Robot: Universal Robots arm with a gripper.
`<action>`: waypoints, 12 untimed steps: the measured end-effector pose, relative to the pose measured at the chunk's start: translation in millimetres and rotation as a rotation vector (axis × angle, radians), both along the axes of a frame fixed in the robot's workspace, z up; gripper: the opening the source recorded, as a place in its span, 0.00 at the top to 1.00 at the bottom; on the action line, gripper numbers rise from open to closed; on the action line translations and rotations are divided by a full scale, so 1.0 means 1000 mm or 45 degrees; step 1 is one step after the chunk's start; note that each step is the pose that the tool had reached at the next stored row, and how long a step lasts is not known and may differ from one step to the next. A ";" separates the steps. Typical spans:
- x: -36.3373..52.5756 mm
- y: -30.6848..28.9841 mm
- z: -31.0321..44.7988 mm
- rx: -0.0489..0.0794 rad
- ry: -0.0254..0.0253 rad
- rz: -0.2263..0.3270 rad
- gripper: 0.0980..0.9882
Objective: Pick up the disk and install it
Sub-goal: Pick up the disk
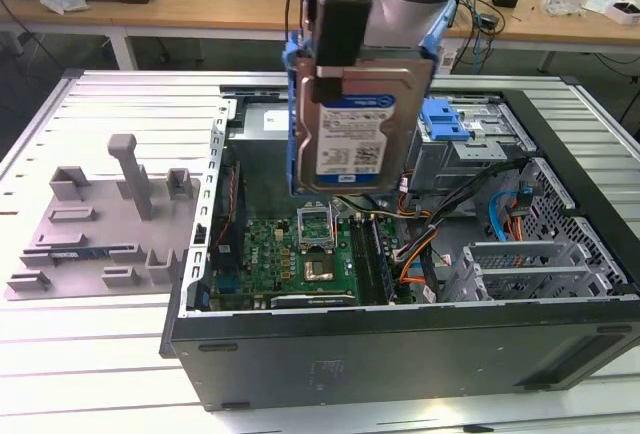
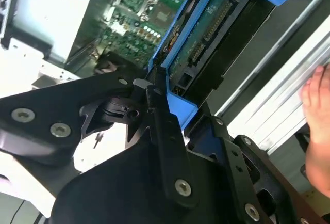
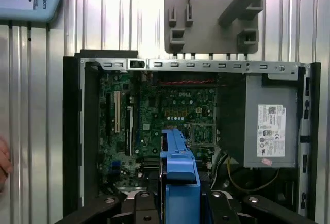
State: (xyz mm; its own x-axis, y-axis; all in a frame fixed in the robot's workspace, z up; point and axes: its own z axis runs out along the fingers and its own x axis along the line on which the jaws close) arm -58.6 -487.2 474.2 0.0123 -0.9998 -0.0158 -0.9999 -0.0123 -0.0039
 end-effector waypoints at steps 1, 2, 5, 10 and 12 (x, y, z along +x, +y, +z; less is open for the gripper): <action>0.0045 -0.0041 -0.0008 0.000 0.0000 0.000 0.70; 0.0095 -0.0087 -0.0017 0.000 -0.0001 0.000 0.70; 0.0230 -0.0187 -0.0035 0.000 0.0000 0.000 0.70; 0.0485 -0.0260 -0.0047 0.000 0.0000 0.000 0.70; 0.0527 -0.0269 -0.0049 0.000 0.0000 -0.002 0.70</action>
